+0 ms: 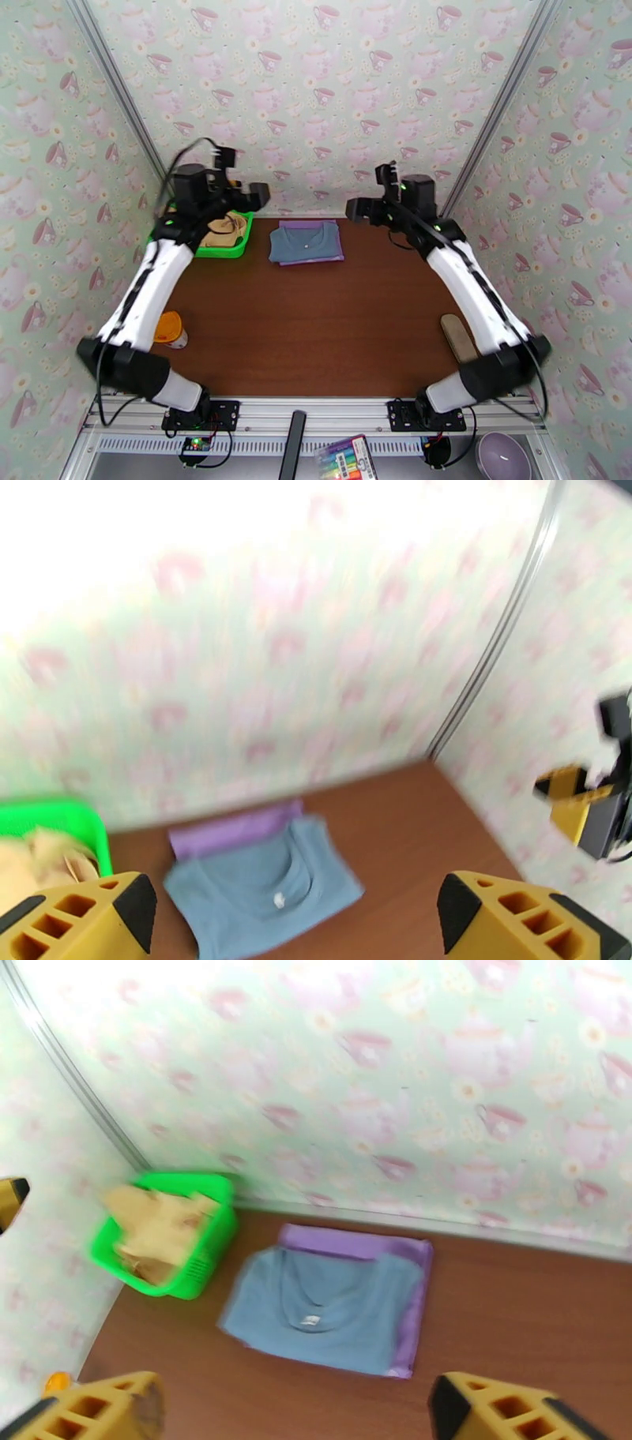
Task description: Fold and stack the mixed laundry pile
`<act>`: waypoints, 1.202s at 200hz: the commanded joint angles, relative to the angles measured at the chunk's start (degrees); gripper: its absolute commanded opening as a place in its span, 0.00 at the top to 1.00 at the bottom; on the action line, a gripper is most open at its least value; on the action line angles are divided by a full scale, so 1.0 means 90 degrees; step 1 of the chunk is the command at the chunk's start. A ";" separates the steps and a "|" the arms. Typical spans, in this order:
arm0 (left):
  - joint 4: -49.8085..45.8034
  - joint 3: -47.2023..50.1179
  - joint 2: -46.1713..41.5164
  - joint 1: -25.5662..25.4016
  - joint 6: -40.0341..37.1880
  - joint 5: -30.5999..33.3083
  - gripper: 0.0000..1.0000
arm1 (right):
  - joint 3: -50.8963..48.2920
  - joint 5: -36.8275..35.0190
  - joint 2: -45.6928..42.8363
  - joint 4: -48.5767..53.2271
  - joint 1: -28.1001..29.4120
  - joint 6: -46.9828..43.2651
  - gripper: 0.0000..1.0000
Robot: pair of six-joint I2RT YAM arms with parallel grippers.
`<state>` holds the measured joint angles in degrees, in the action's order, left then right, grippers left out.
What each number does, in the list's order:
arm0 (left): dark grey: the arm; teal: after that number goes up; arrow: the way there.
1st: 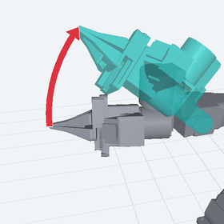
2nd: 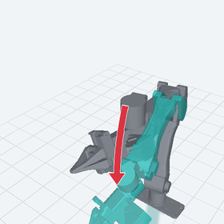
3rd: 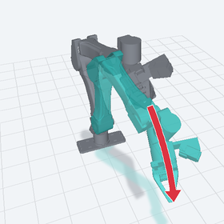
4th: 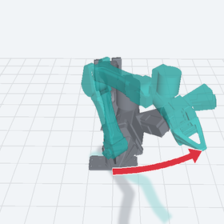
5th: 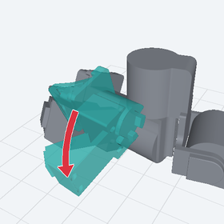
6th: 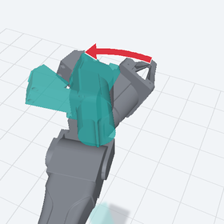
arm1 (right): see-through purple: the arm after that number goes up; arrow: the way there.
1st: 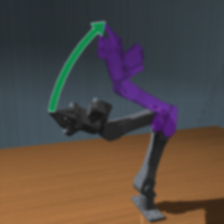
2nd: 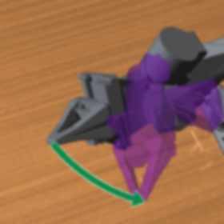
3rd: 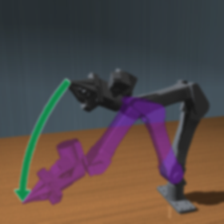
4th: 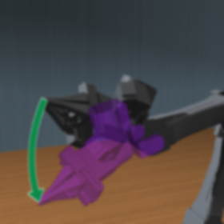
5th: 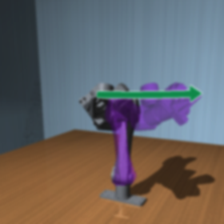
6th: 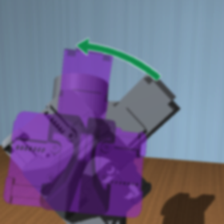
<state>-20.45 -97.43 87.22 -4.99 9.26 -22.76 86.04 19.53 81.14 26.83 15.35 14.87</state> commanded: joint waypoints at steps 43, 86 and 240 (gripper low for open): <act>-0.1685 -0.1185 0.2803 0.1621 0.0298 -0.0014 0.08 | -0.2240 0.0306 -0.0662 -0.0458 -0.0051 0.0189 0.04; -0.3065 -0.3243 0.4833 0.1968 0.0432 0.1175 0.11 | -0.3167 0.0152 -0.1076 -0.0182 0.0026 0.0037 0.04; -0.5285 -0.6029 0.7756 0.1722 -0.0803 0.3605 0.12 | -0.3525 0.0337 0.0232 -0.0745 0.0501 0.0318 0.08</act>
<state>-64.95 -149.69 153.36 11.00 4.23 7.14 53.89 21.71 82.56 21.69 19.18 16.53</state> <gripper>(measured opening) 0.885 0.921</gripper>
